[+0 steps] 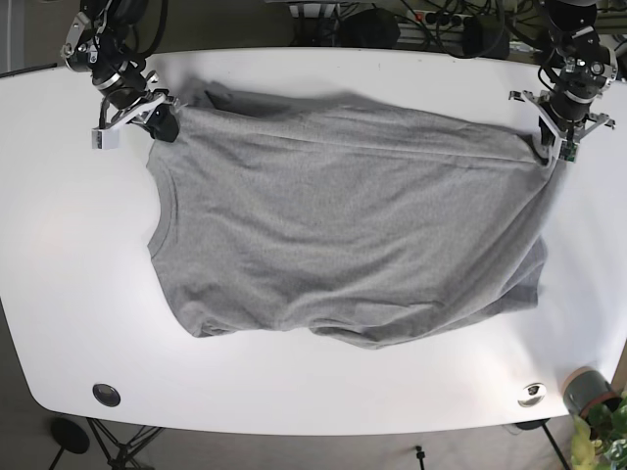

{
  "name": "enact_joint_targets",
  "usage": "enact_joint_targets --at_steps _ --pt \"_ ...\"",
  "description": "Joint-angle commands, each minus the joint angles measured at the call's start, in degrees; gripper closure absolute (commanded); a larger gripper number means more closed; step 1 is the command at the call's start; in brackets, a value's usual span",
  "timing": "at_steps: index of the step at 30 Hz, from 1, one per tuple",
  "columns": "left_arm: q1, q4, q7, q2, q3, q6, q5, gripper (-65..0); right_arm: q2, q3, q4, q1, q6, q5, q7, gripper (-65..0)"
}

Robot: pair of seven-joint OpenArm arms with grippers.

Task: Fold the T-shirt properly
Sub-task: 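Lay the shirt flat and regrasp its shoulder edge with both grippers, then lift the shirt with both grippers and swing it down onto the table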

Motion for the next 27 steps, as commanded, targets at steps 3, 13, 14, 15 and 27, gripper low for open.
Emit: enact_joint_targets --at_steps 3,13,14,15,27 --pt "-1.3 1.0 -1.0 -0.9 -0.3 0.2 -0.7 0.0 0.2 0.1 1.4 1.8 0.52 -3.6 1.0 -2.2" --pt "-10.5 0.9 -1.0 0.7 0.6 0.2 -0.3 0.0 0.7 0.0 1.2 9.8 -1.59 -6.6 0.6 -2.1" --pt "-11.9 0.9 -1.0 0.7 1.6 0.3 -0.2 0.0 1.1 -0.1 1.1 11.1 -2.82 -6.6 0.6 -2.1" --pt "-13.1 0.9 -0.9 0.7 2.7 0.4 -0.2 0.0 2.0 -0.1 1.0 12.1 -3.7 -6.6 0.6 -2.1" --pt "-25.0 1.0 7.4 0.7 8.2 3.3 -0.2 0.0 7.0 -5.9 -5.8 26.5 -4.76 -6.7 0.7 -2.1"
